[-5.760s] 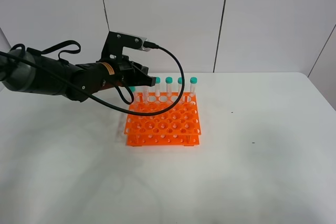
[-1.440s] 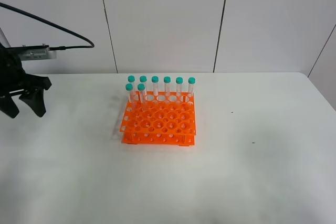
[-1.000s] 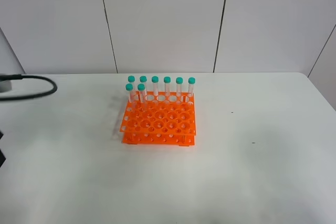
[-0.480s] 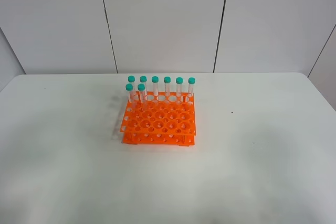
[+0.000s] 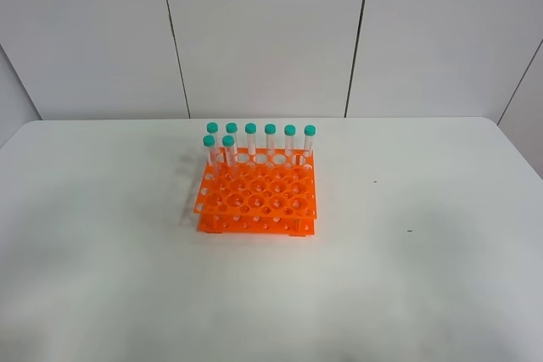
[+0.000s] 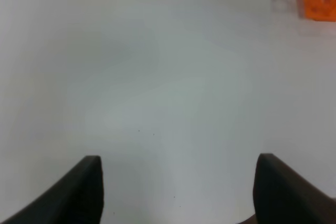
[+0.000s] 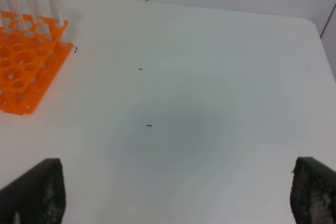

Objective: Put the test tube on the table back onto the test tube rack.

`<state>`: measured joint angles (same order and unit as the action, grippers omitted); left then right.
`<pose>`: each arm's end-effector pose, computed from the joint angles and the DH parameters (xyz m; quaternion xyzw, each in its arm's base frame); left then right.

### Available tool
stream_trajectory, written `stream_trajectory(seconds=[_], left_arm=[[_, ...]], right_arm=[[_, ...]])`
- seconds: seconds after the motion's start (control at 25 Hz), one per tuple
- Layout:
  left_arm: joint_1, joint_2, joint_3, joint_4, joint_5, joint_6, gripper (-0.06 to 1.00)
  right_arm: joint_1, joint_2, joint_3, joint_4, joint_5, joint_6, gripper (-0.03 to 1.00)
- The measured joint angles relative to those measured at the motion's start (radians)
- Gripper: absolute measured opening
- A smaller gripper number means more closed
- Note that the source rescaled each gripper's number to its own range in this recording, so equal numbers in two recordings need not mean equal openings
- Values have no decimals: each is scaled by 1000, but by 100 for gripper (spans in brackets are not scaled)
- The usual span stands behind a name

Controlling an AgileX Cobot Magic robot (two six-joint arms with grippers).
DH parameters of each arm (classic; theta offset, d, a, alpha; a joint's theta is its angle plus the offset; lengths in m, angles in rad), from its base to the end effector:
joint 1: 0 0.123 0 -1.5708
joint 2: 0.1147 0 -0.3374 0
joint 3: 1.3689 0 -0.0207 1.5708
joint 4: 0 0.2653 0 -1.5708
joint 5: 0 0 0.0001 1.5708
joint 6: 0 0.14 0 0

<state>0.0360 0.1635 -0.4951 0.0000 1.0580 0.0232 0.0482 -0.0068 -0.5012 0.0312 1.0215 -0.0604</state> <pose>0.0218 0.0008 0.2589 -0.0057 0.8934 0.0133 0.4489 -0.0001 0.0037 0.2673 -0.0460 0.8393 0.0123 0.5415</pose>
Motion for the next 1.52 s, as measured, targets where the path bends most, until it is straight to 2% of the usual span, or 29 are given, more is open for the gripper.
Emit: stream_trajectory(seconds=[0.16, 0.4, 1.0, 1.52], left_arm=[[-2, 0, 0, 0, 0, 0, 98], [-51, -10, 0, 6, 0, 0, 98], [-24, -166, 0, 6, 0, -1, 98], [-24, -167, 0, 6, 0, -5, 98]], right_arm=[[0, 0, 0, 0, 0, 0, 96], [0, 0, 0, 0, 0, 0, 96], [0, 0, 0, 0, 0, 0, 96], [0, 0, 0, 0, 0, 0, 96]])
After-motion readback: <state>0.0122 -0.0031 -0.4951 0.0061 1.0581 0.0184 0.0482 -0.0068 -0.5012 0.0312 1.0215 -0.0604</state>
